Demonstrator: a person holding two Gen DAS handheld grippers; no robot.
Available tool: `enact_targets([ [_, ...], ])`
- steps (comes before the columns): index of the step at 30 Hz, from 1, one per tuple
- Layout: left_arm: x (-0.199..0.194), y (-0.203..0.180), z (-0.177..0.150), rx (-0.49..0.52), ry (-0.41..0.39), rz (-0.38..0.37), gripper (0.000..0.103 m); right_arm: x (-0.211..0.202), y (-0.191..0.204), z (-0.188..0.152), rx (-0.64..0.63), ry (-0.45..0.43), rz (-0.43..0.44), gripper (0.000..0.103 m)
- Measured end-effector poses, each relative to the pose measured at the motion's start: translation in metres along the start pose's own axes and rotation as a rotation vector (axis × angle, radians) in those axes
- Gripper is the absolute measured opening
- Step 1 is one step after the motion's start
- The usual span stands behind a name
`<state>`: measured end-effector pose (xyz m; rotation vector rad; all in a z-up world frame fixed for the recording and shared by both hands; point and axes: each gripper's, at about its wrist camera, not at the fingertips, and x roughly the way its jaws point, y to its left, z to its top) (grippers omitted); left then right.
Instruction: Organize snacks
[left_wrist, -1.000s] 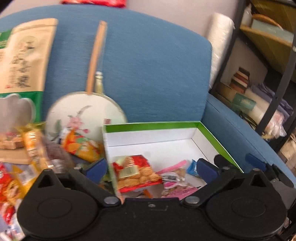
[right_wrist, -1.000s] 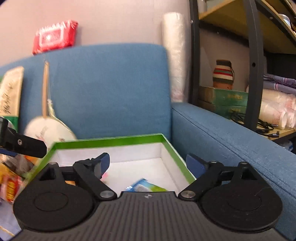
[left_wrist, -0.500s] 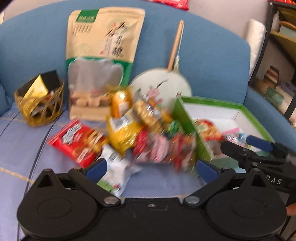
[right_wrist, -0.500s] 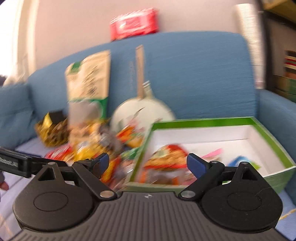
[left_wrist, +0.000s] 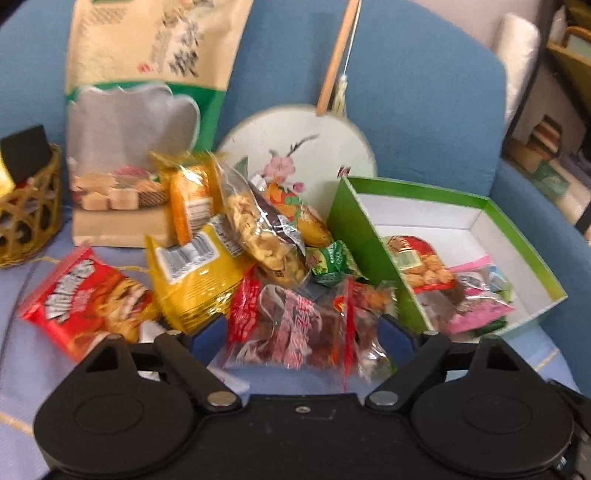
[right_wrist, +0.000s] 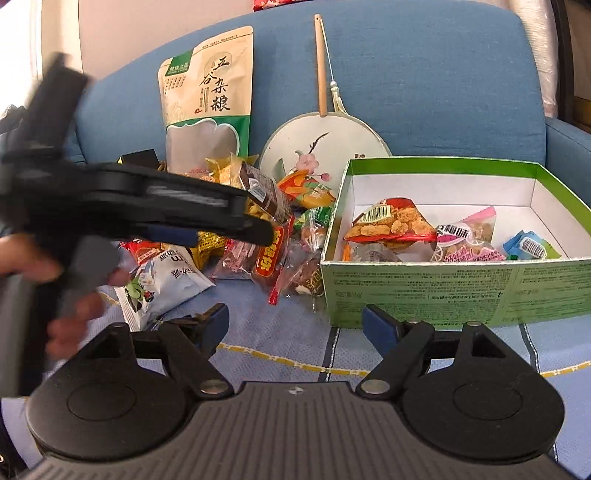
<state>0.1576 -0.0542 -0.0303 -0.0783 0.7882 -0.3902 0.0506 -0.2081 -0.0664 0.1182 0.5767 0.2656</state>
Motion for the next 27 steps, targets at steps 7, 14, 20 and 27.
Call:
enact_targets([
  [7, 0.02, 0.015, -0.002, -0.064, 0.033, -0.016, 0.081, 0.003, -0.002, -0.002, 0.017, 0.026, 0.01, 0.103],
  [14, -0.011, 0.006, -0.034, 0.073, 0.109, -0.114, 0.061, 0.006, 0.001, -0.004, 0.001, 0.043, 0.014, 0.103],
  [20, -0.053, 0.023, -0.051, -0.053, 0.069, -0.176, 0.103, 0.009, 0.01, -0.006, -0.064, 0.066, 0.05, 0.103],
  [27, -0.082, 0.032, -0.035, -0.067, -0.019, -0.147, 0.103, 0.027, 0.014, -0.003, -0.046, 0.058, 0.099, 0.103],
])
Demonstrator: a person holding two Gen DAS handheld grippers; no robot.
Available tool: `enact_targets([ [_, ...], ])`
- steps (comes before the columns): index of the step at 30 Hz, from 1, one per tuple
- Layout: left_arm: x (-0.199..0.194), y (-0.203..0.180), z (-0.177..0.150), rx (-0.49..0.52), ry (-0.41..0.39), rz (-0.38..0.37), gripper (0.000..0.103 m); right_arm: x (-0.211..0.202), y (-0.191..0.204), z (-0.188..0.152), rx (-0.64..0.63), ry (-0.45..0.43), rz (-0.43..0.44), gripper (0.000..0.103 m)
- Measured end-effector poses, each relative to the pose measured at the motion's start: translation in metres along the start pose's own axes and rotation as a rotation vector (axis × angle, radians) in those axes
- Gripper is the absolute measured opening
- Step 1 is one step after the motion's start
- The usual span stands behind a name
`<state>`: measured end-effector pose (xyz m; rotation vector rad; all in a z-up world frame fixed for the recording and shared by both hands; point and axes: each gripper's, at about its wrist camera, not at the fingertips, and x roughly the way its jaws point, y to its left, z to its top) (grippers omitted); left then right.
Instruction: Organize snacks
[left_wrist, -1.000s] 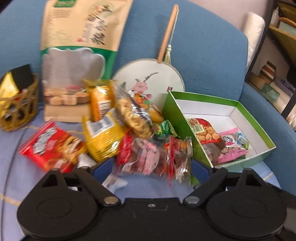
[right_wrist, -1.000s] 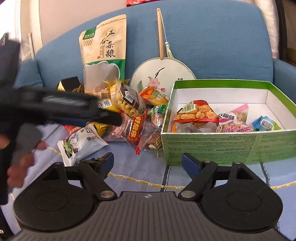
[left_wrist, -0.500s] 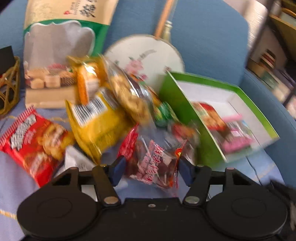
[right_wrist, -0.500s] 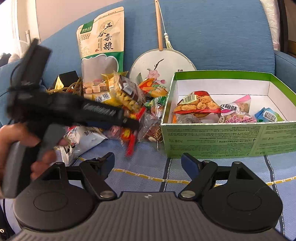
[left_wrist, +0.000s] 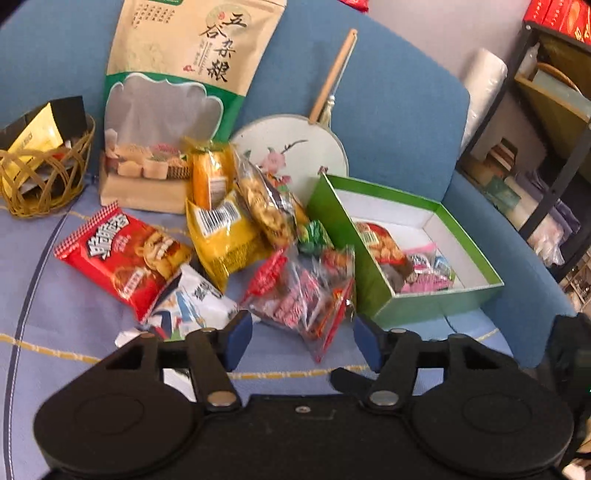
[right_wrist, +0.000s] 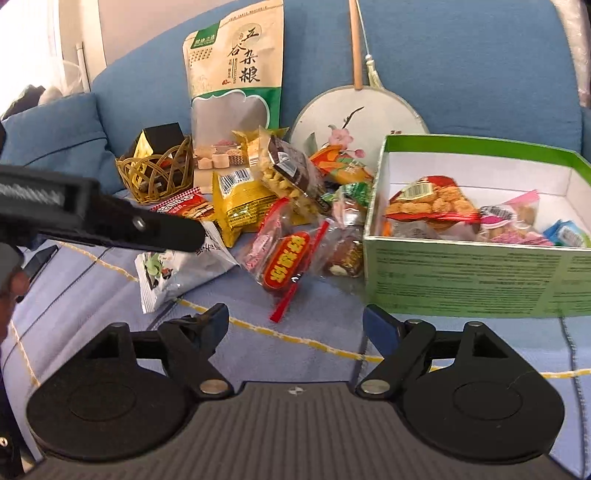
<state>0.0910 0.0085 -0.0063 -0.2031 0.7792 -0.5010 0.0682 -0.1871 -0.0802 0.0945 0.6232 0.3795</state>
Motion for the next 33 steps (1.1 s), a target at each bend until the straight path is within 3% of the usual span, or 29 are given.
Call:
enact_targets([
  [5, 0.009, -0.001, 0.004, -0.03, 0.001, -0.016, 0.103, 0.024, -0.004, 0.006, 0.049, -0.021, 0.003, 0.095],
  [6, 0.01, -0.002, 0.004, -0.034, 0.001, -0.023, 0.103, 0.027, -0.006, 0.005, 0.078, -0.018, 0.025, 0.088],
  [7, 0.012, -0.004, 0.004, -0.035, 0.001, -0.025, 0.103, 0.029, -0.008, 0.004, 0.094, -0.012, 0.059, 0.062],
  [8, 0.012, -0.005, 0.004, -0.032, 0.002, -0.027, 0.103, 0.028, -0.007, 0.004, 0.096, -0.002, 0.085, 0.052],
  [11, 0.012, -0.01, 0.006, -0.007, 0.006, -0.028, 0.103, 0.018, 0.0, 0.006, 0.062, 0.023, 0.084, 0.049],
  [15, 0.012, -0.011, 0.011, 0.014, 0.008, -0.026, 0.103, -0.003, 0.01, -0.003, 0.01, 0.126, 0.175, 0.049],
  [16, 0.014, -0.012, 0.013, 0.018, 0.011, -0.029, 0.103, -0.008, 0.013, -0.009, -0.02, 0.155, 0.203, 0.042],
  [18, 0.022, -0.015, 0.016, 0.035, 0.022, -0.029, 0.103, -0.009, 0.018, -0.015, -0.064, 0.174, 0.215, 0.044],
  [20, 0.036, -0.02, 0.021, 0.05, 0.037, -0.029, 0.103, -0.006, 0.019, -0.012, -0.048, 0.16, 0.199, 0.057],
  [24, 0.068, -0.031, 0.038, 0.055, 0.039, -0.024, 0.103, -0.007, 0.012, -0.011, -0.008, 0.144, 0.173, 0.092],
  [29, 0.1, -0.045, 0.05, 0.081, 0.058, -0.032, 0.103, -0.009, 0.005, -0.009, 0.033, 0.126, 0.144, 0.093],
  [30, 0.106, -0.045, 0.051, 0.08, 0.062, -0.022, 0.098, -0.009, 0.005, -0.009, 0.037, 0.126, 0.143, 0.093],
  [32, 0.114, -0.042, 0.052, 0.054, 0.062, -0.025, 0.099, -0.009, 0.006, -0.009, 0.033, 0.124, 0.137, 0.094],
  [33, 0.116, -0.04, 0.053, 0.04, 0.065, -0.039, 0.093, -0.009, 0.008, -0.009, 0.03, 0.124, 0.136, 0.094],
])
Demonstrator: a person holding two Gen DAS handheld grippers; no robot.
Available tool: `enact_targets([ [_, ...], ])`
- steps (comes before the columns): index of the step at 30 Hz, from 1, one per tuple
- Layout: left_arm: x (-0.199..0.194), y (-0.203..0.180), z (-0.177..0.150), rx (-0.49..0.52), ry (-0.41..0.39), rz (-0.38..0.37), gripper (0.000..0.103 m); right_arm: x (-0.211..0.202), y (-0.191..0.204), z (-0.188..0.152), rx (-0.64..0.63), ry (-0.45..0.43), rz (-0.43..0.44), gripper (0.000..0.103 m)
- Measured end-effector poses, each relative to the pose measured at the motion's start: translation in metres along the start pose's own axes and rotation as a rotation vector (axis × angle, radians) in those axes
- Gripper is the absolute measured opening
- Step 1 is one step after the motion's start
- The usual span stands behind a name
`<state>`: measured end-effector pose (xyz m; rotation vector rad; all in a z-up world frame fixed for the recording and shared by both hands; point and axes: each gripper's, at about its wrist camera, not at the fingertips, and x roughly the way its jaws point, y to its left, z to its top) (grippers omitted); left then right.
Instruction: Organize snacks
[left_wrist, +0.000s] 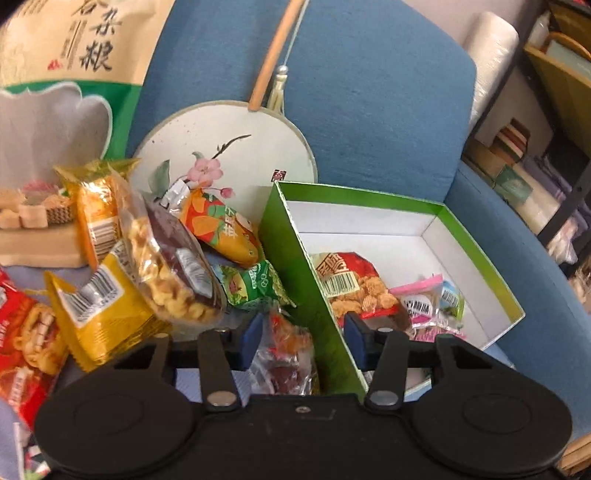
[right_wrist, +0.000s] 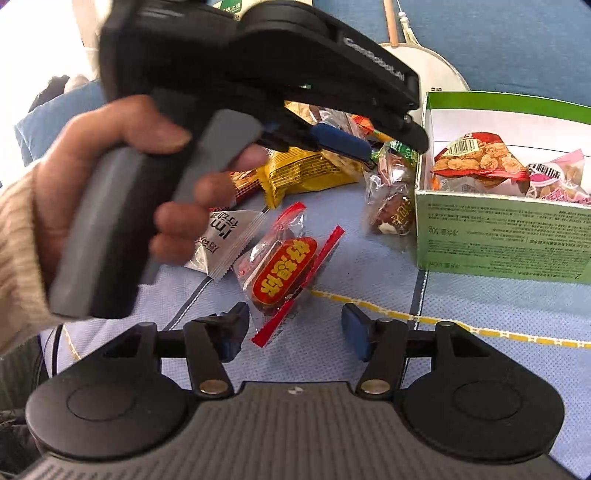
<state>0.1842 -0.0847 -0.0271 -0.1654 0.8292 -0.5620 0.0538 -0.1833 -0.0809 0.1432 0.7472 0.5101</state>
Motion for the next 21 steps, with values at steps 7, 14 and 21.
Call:
enact_targets([
  [7, -0.007, 0.012, -0.007, -0.091, -0.007, -0.065, 0.082, 0.003, 0.001, 0.0, 0.006, 0.001, -0.007, 0.095],
  [14, -0.012, 0.023, -0.01, -0.088, -0.006, -0.022, 0.075, 0.006, -0.002, 0.001, 0.007, 0.009, -0.011, 0.095],
  [21, 0.006, 0.016, -0.005, -0.058, 0.027, 0.003, 0.084, 0.008, -0.003, 0.001, 0.003, 0.007, -0.012, 0.099],
])
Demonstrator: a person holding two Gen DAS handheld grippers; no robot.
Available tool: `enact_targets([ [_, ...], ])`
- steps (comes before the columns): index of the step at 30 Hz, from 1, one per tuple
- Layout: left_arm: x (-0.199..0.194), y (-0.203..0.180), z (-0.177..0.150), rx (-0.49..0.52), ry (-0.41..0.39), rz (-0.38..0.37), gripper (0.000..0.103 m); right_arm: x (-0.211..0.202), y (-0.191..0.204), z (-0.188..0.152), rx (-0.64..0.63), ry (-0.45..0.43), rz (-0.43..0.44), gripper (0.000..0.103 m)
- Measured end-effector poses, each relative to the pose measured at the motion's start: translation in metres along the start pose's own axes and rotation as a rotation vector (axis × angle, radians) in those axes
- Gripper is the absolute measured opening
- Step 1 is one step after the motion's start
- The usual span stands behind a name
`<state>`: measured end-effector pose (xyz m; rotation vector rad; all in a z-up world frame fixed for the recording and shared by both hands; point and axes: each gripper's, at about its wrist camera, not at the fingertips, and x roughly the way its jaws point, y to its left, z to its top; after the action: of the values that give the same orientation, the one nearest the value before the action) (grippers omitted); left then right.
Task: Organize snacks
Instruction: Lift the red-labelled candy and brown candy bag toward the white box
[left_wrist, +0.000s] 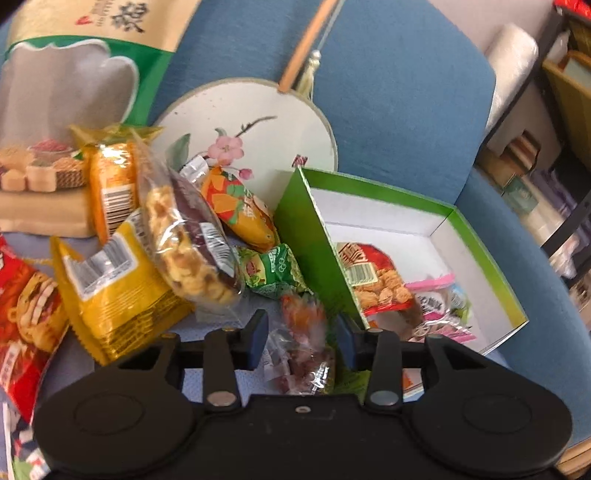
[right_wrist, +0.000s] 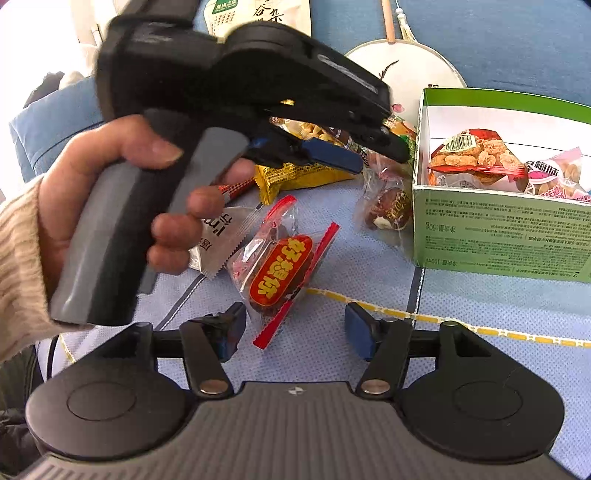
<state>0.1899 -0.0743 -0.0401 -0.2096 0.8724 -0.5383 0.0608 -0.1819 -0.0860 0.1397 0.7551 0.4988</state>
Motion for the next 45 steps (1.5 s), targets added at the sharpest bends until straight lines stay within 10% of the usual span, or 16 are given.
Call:
enact_targets([
  [4, 0.002, 0.014, 0.0, -0.049, 0.025, 0.0, 0.055, -0.001, -0.003, 0.001, 0.012, -0.015, 0.008, 0.099],
  [6, -0.015, 0.02, 0.0, -0.082, 0.004, -0.012, 0.015, -0.001, -0.002, 0.001, 0.005, -0.006, 0.014, 0.099],
  [13, -0.091, 0.009, -0.019, 0.066, -0.034, -0.018, 0.021, -0.005, 0.003, 0.002, -0.038, -0.018, 0.033, 0.103],
  [17, -0.111, 0.013, -0.043, 0.078, -0.034, 0.023, 0.076, -0.009, 0.006, 0.001, -0.069, -0.063, 0.027, 0.103],
  [20, -0.115, 0.018, -0.051, 0.047, -0.045, 0.018, 0.088, -0.005, 0.01, 0.002, -0.115, -0.134, -0.015, 0.103],
  [25, -0.114, 0.022, -0.052, 0.012, -0.044, 0.006, 0.092, 0.018, 0.007, 0.007, -0.069, -0.088, 0.04, 0.103],
  [28, -0.112, 0.021, -0.05, 0.016, -0.043, 0.002, 0.094, 0.017, 0.004, 0.009, -0.036, -0.028, 0.07, 0.075],
  [45, -0.034, -0.011, -0.035, 0.121, 0.017, -0.028, 0.103, -0.065, -0.071, 0.0, 0.091, -0.06, -0.136, 0.064],
])
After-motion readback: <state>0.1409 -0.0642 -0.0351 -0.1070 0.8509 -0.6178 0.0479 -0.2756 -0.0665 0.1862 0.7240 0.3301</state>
